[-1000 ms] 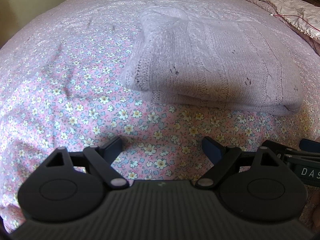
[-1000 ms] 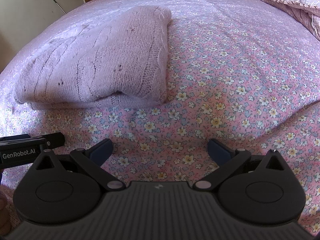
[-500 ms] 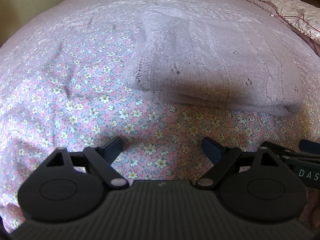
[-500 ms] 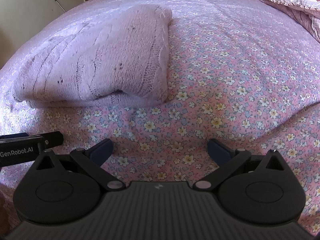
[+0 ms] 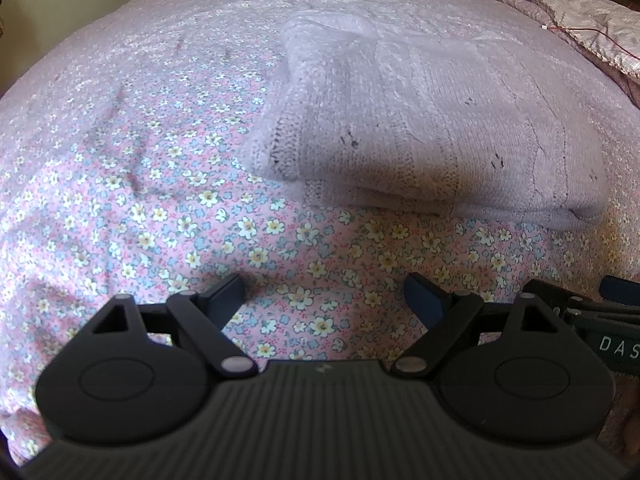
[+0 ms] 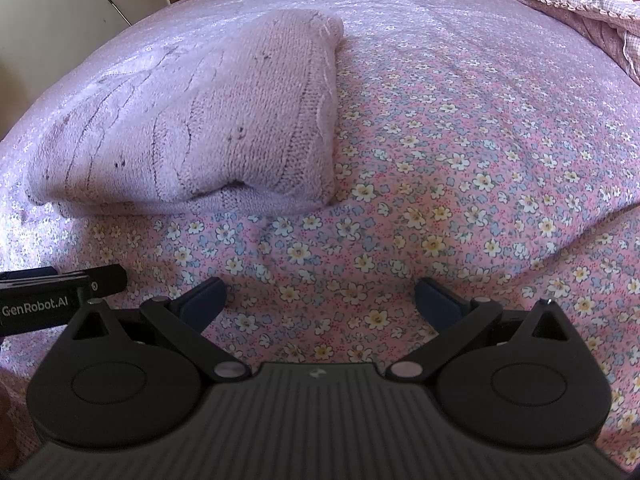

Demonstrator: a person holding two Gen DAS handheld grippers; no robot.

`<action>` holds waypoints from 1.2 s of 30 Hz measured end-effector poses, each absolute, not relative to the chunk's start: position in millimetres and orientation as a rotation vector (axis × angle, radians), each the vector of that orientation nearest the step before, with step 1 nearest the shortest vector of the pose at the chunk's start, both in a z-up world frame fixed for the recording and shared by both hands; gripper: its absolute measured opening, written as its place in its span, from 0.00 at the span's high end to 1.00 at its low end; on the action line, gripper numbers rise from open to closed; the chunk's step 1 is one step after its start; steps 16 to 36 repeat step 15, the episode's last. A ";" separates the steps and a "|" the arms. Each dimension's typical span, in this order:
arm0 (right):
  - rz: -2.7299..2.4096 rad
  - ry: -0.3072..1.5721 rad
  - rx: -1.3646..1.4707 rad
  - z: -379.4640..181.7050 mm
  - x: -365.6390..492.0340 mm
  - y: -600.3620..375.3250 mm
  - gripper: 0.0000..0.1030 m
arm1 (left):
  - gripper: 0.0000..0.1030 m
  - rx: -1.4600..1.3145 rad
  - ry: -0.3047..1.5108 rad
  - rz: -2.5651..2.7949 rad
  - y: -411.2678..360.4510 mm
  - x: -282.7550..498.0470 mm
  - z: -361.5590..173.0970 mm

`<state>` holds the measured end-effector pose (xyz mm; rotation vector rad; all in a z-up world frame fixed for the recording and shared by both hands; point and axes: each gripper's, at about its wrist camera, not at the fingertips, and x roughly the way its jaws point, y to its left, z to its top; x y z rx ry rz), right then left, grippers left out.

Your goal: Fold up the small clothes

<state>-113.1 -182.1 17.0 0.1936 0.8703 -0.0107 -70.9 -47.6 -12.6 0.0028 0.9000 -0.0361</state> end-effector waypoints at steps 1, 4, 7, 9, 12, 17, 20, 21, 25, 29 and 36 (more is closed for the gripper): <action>-0.011 0.870 0.194 17.0 -113.2 -181.9 0.00 | 0.13 0.004 0.902 -0.034 -47.6 -70.5 -12.6; -0.010 0.869 0.198 17.2 -113.1 -182.6 0.00 | 0.13 0.007 0.904 -0.031 -48.1 -70.4 -12.5; -0.010 0.869 0.199 17.3 -113.1 -183.0 0.00 | 0.13 0.011 0.906 -0.030 -48.3 -70.7 -12.7; -0.010 0.867 0.202 17.2 -113.8 -183.3 0.00 | 0.13 0.012 0.906 -0.031 -47.9 -70.9 -13.0; -0.009 0.864 0.209 17.3 -114.6 -183.8 0.00 | 0.13 0.014 0.906 -0.034 -46.7 -70.8 -13.2; -0.009 0.857 0.225 17.6 -115.6 -185.3 0.00 | 0.14 0.007 0.921 -0.053 -43.6 -68.7 -11.6; -0.009 0.857 0.225 17.6 -115.6 -185.3 0.00 | 0.14 0.007 0.921 -0.053 -43.6 -68.7 -11.6; -0.009 0.857 0.225 17.6 -115.6 -185.3 0.00 | 0.14 0.007 0.921 -0.053 -43.6 -68.7 -11.6; -0.009 0.857 0.225 17.6 -115.6 -185.3 0.00 | 0.14 0.007 0.921 -0.053 -43.6 -68.7 -11.6; -0.009 0.857 0.225 17.6 -115.6 -185.3 0.00 | 0.14 0.007 0.921 -0.053 -43.6 -68.7 -11.6; -0.009 0.857 0.225 17.6 -115.6 -185.3 0.00 | 0.14 0.007 0.921 -0.053 -43.6 -68.7 -11.6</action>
